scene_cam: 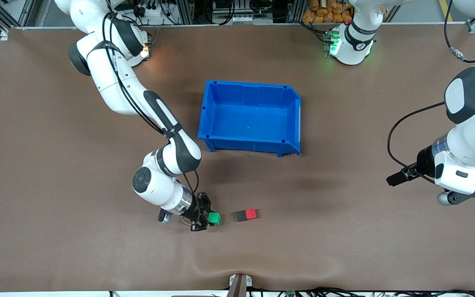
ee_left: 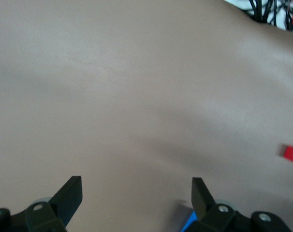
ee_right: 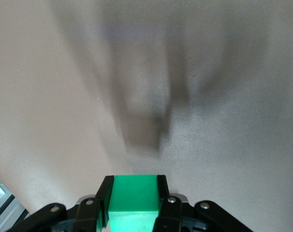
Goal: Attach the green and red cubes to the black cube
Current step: 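Carry the green cube with the right gripper against the black cube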
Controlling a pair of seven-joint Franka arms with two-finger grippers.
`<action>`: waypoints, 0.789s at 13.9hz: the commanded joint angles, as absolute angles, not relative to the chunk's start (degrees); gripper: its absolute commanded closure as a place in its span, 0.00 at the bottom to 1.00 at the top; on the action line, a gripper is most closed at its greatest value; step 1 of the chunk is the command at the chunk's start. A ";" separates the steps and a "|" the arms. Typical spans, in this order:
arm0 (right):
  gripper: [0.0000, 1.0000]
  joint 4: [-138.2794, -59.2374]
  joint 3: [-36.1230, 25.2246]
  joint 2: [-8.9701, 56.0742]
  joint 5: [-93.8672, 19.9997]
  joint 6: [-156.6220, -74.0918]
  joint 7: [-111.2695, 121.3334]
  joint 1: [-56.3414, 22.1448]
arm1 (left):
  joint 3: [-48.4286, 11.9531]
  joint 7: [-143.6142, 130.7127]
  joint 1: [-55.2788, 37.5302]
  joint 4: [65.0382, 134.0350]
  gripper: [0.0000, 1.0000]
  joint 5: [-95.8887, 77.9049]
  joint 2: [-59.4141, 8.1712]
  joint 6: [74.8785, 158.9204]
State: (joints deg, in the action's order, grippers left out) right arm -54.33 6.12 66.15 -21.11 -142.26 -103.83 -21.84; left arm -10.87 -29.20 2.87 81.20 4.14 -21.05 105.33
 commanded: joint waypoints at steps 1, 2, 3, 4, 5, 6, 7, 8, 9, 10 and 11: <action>1.00 -50.63 6.59 68.38 -21.80 -142.47 -104.41 -22.15 | -10.99 -26.46 3.16 84.64 0.00 5.36 -17.67 104.77; 1.00 -50.02 6.85 68.64 -21.71 -142.47 -104.50 -22.24 | -11.07 -26.46 3.16 84.64 0.00 5.36 -17.67 104.77; 1.00 -49.57 7.29 69.08 -21.71 -142.56 -104.68 -22.41 | -11.07 -26.46 3.16 84.64 0.00 5.36 -17.67 104.77; 1.00 -49.57 7.56 69.26 -21.71 -142.73 -105.11 -22.59 | -10.99 -26.46 3.16 84.64 0.00 5.36 -17.67 104.68; 1.00 -49.40 7.56 69.43 -21.71 -142.73 -105.90 -22.85 | -10.99 -26.46 3.16 84.64 0.00 5.36 -17.67 104.68; 1.00 -49.22 7.56 69.87 -21.71 -142.82 -106.60 -23.29 | -10.99 -26.46 3.16 84.64 0.00 5.36 -17.67 104.68; 1.00 -48.96 7.56 70.31 -21.71 -143.00 -106.96 -23.55 | -10.99 -26.46 3.16 84.64 0.00 5.36 -17.67 104.68; 1.00 -48.61 7.56 70.66 -21.71 -143.52 -106.96 -23.82 | -10.99 -26.46 3.08 84.73 0.00 5.36 -17.75 104.68; 1.00 -48.43 7.56 70.93 -21.71 -143.79 -107.05 -23.91 | -10.99 -26.46 3.08 84.64 0.00 5.36 -17.67 104.59; 1.00 -48.34 7.56 70.93 -21.71 -143.70 -107.05 -24.08 | -11.07 -26.46 3.08 84.46 0.00 5.36 -17.67 104.42; 1.00 -48.17 7.56 71.01 -21.71 -143.79 -106.96 -24.17 | -10.99 -26.46 3.08 84.29 0.00 5.36 -17.67 104.41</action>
State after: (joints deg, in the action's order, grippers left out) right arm -51.46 7.50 69.20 -21.11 -143.64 -106.20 -23.71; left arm -10.85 -27.11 2.90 83.09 4.16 -19.38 105.03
